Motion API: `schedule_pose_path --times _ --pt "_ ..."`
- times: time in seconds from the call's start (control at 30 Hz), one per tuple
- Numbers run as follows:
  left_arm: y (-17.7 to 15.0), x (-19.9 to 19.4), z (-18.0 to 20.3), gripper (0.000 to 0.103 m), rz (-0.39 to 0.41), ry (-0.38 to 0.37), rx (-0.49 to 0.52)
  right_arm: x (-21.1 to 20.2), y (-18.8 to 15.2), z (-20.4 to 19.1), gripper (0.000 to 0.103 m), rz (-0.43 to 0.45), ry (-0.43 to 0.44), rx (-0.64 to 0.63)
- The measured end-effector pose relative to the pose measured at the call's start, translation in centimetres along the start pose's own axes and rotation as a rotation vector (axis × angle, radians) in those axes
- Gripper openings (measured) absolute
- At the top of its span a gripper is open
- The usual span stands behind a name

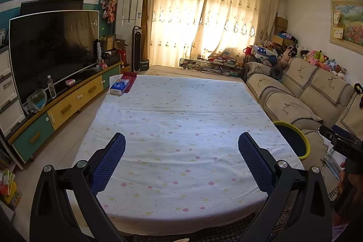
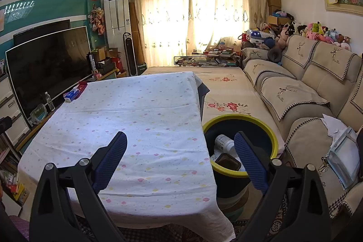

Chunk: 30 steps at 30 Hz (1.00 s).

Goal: Collect trash

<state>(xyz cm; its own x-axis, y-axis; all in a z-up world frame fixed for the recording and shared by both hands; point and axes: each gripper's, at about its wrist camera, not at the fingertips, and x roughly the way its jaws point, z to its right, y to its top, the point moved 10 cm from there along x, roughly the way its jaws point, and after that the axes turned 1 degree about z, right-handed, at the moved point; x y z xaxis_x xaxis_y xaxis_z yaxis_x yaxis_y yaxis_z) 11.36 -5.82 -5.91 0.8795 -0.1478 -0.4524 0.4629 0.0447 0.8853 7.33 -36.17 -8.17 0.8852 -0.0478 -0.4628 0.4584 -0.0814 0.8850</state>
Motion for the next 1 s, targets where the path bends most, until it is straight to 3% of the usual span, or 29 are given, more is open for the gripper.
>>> schedule_pose_path --times 1.0 --pt "-0.32 0.67 0.22 0.098 -0.017 -0.008 -0.003 0.17 -0.01 0.10 0.090 -0.001 0.000 0.006"
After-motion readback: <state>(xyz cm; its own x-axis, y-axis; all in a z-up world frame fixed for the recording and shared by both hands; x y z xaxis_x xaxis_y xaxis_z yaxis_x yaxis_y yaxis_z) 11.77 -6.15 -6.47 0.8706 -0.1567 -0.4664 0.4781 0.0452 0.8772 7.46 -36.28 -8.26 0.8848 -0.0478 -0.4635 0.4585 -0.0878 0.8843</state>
